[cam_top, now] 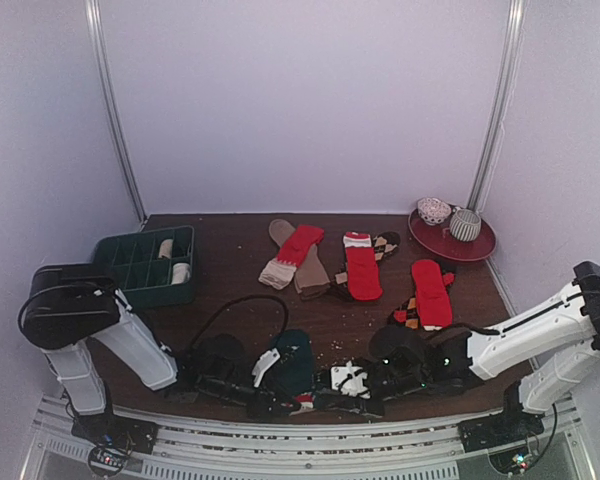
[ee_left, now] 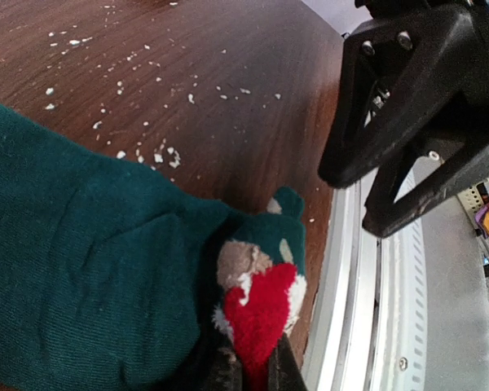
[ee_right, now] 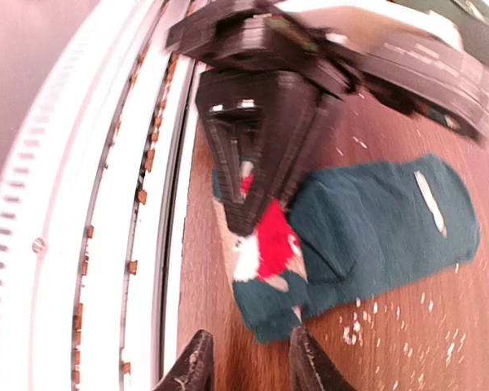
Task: Roll the socks
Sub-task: Roll a pair of socks at the center of the board.
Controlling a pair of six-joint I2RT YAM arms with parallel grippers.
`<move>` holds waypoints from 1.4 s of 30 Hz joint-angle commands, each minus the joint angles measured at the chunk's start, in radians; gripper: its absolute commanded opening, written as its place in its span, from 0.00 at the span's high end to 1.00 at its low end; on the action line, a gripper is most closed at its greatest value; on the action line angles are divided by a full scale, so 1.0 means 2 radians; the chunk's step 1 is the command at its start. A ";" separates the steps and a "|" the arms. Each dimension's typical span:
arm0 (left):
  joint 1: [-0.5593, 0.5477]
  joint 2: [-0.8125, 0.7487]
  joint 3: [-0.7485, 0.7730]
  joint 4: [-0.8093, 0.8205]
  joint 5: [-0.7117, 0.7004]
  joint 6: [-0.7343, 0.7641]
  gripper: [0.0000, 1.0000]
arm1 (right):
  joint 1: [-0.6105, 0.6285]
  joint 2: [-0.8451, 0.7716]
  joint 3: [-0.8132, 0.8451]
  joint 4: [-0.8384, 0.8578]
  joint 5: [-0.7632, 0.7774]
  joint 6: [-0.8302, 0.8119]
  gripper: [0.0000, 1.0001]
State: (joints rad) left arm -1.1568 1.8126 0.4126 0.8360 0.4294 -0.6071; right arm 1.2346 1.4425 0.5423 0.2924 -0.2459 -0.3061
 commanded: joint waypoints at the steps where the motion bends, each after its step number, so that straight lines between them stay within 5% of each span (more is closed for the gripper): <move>1: 0.000 0.038 -0.026 -0.154 0.019 -0.012 1.00 | 0.025 0.030 0.022 0.036 0.076 -0.081 0.67; 17: 0.002 0.042 -0.029 -0.163 0.024 0.000 1.00 | 0.033 0.140 0.066 0.021 0.077 -0.101 0.59; 23: 0.008 0.022 -0.021 -0.176 0.010 0.014 1.00 | 0.032 0.149 0.077 -0.022 0.064 -0.049 0.92; 27: 0.009 -0.041 -0.005 -0.233 -0.065 0.052 0.55 | 0.017 0.164 0.094 -0.064 0.000 0.009 1.00; 32: 0.009 -0.171 -0.028 -0.229 -0.156 0.091 0.27 | -0.012 0.188 0.123 -0.118 -0.115 0.084 1.00; 37: 0.002 -0.286 -0.077 -0.168 -0.203 0.132 0.16 | -0.065 0.223 0.147 -0.153 -0.289 0.170 0.99; 42: -0.024 -0.332 -0.138 -0.040 -0.193 0.197 0.13 | -0.117 0.264 0.156 -0.141 -0.356 0.265 0.99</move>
State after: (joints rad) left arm -1.1683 1.1736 0.2050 0.5400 0.0772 -0.3576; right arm 1.0580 1.8751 0.8700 0.1619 -0.7811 0.0162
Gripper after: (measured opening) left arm 0.854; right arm 0.084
